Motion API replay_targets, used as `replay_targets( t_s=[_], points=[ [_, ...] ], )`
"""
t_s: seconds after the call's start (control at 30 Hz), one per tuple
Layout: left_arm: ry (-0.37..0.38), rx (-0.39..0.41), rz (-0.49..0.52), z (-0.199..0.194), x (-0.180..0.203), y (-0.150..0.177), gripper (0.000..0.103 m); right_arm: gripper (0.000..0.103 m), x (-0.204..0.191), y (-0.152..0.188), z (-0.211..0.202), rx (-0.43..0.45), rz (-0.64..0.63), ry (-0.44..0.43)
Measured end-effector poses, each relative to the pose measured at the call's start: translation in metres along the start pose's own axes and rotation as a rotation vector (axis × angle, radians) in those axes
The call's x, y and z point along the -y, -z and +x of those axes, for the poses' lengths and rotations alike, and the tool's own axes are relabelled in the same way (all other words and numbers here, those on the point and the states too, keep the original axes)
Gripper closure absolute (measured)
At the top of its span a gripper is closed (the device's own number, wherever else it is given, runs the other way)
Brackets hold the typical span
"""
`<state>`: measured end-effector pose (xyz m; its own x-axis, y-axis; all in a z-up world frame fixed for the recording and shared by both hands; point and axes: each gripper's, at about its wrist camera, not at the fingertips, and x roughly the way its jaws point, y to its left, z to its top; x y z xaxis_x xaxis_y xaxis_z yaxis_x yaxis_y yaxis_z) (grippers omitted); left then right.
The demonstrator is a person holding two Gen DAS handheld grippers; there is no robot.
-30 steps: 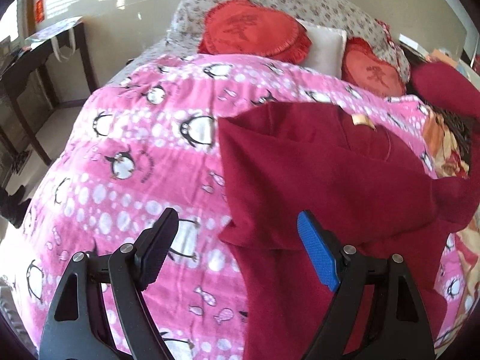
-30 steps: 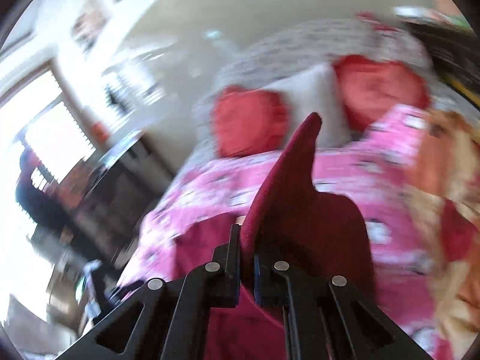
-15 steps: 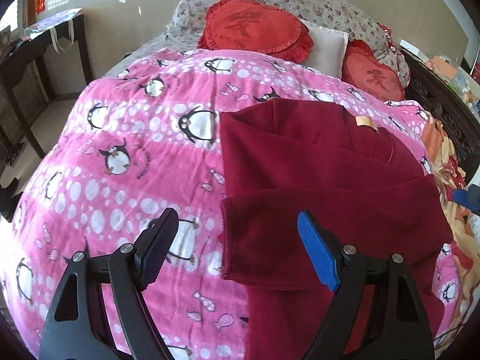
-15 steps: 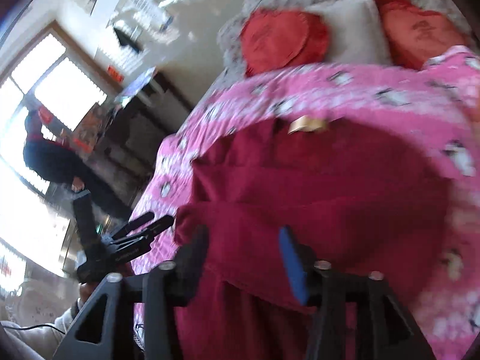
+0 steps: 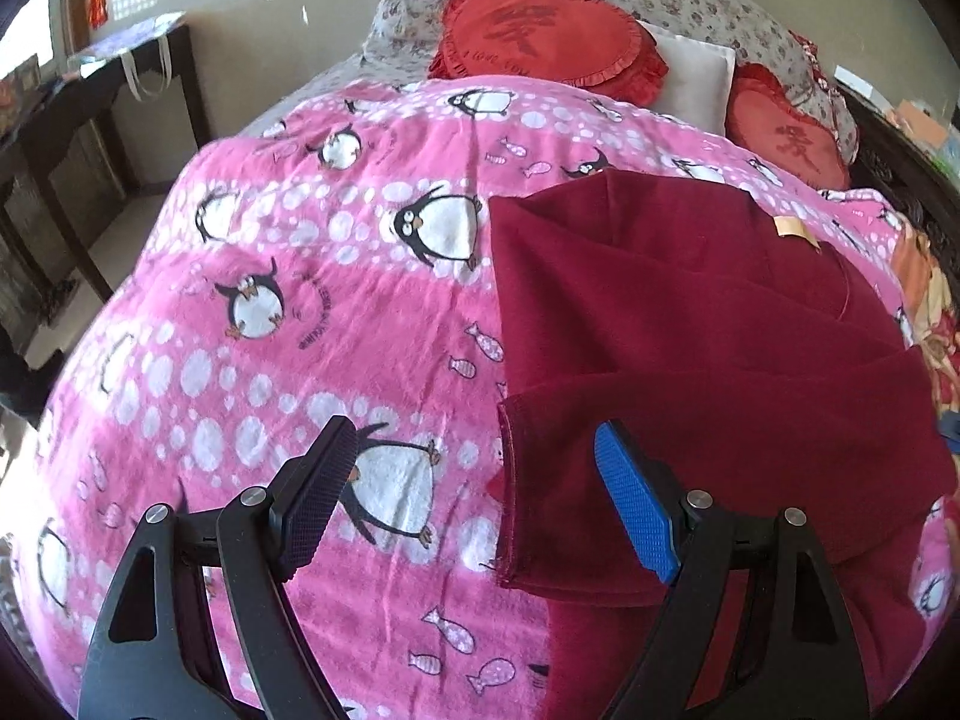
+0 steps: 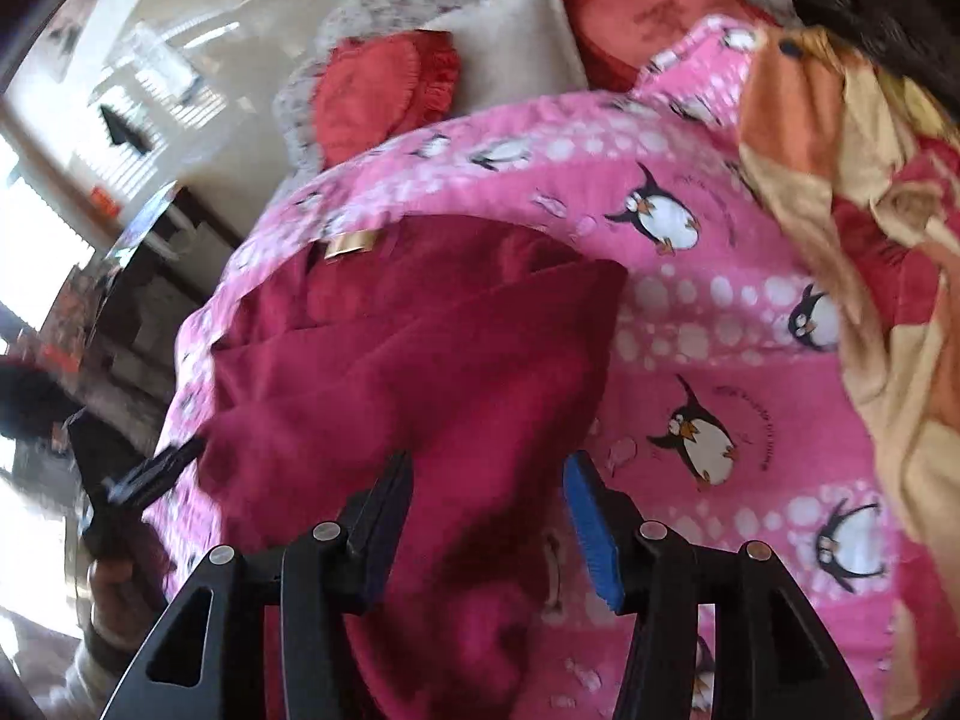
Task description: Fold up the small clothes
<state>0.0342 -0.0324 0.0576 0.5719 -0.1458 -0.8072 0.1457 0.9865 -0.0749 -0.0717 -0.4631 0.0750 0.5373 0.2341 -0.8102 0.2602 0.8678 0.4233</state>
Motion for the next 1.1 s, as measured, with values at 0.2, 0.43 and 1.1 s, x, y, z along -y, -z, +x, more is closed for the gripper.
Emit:
replay_targets(
  t_s=[0.2, 0.43, 1.1],
  points=[
    [0.049, -0.011, 0.004, 0.002, 0.006, 0.001, 0.021, 0.094, -0.014, -0.018, 0.009, 0.092, -0.157, 0.093],
    [0.082, -0.023, 0.010, 0.005, 0.011, 0.001, 0.021, 0.094, 0.017, -0.009, 0.008, 0.083, -0.084, 0.211],
    [0.134, -0.002, 0.237, 0.010, 0.039, -0.011, 0.048, 0.074, -0.170, 0.010, 0.113, -0.131, -0.883, 0.023]
  ],
)
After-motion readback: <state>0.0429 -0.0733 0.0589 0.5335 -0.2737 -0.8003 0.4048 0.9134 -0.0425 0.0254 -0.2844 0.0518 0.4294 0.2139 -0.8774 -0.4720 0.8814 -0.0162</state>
